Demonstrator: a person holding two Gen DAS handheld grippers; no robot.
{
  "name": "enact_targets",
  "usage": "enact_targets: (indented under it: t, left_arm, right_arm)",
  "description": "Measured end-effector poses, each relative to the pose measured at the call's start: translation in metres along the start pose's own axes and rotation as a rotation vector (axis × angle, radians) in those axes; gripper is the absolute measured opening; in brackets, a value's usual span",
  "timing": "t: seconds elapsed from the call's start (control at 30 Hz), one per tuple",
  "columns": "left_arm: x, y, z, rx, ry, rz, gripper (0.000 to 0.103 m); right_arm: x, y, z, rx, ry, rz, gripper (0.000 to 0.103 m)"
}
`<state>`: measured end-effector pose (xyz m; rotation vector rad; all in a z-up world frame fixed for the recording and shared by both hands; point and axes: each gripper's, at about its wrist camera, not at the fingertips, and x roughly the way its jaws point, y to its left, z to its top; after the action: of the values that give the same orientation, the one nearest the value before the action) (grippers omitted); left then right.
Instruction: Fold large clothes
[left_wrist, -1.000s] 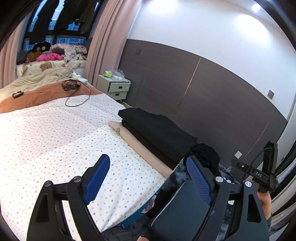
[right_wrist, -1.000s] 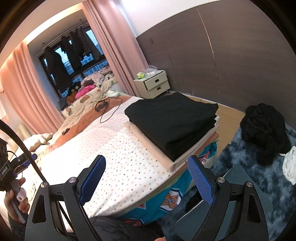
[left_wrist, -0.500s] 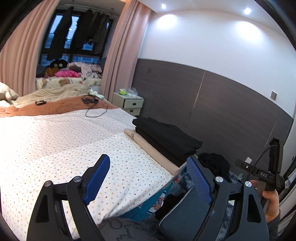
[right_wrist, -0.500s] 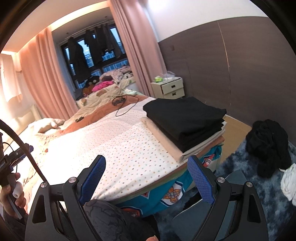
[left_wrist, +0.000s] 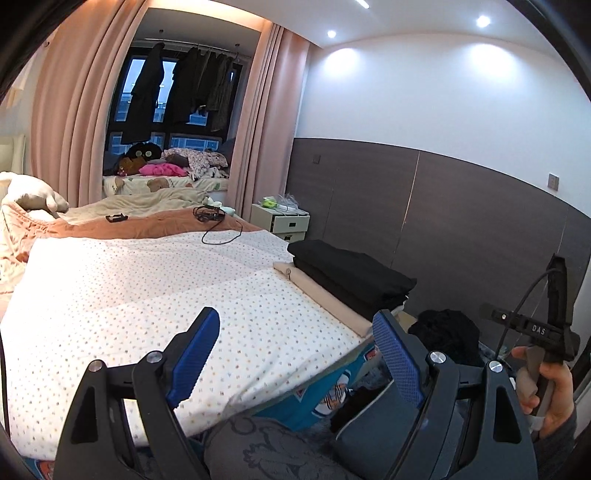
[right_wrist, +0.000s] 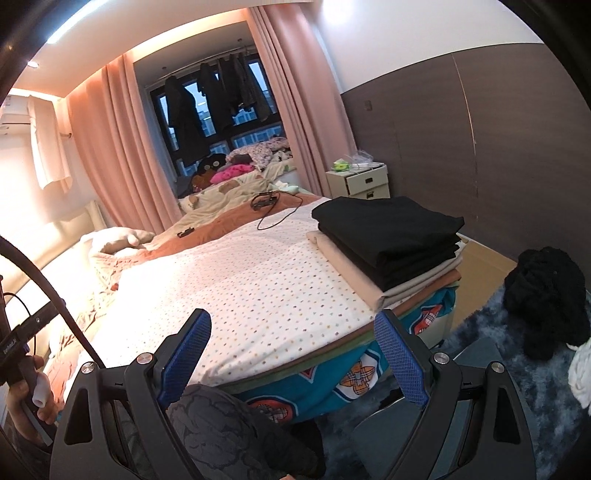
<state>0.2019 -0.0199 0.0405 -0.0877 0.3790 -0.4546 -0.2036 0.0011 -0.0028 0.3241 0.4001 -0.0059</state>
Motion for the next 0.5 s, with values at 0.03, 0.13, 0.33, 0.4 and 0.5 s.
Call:
enact_targets:
  t: [0.03,0.13,0.33,0.4,0.5]
  left_arm:
    - [-0.003,-0.001,-0.003,0.002,0.000,0.004,0.086]
    - [-0.012,-0.006,-0.015,0.017,-0.001,0.023,0.086]
    - [-0.026,-0.015,-0.037,0.018,0.003,0.033,0.086]
    - [-0.031,-0.020,-0.043,0.027,-0.003,0.035,0.086]
    - [-0.038,-0.024,-0.051,0.009,-0.026,0.030,0.086]
  right_arm:
    - [-0.003,-0.001,-0.004,-0.002,-0.002,0.004,0.089]
    - [-0.011,0.002,-0.015,-0.018,-0.013,0.006,0.089]
    - [-0.027,0.010,-0.038,-0.072,-0.050,-0.004,0.089]
    - [-0.029,0.010,-0.044,-0.083,-0.061,0.000,0.089]
    - [-0.028,0.009,-0.054,-0.087,-0.067,0.003,0.089]
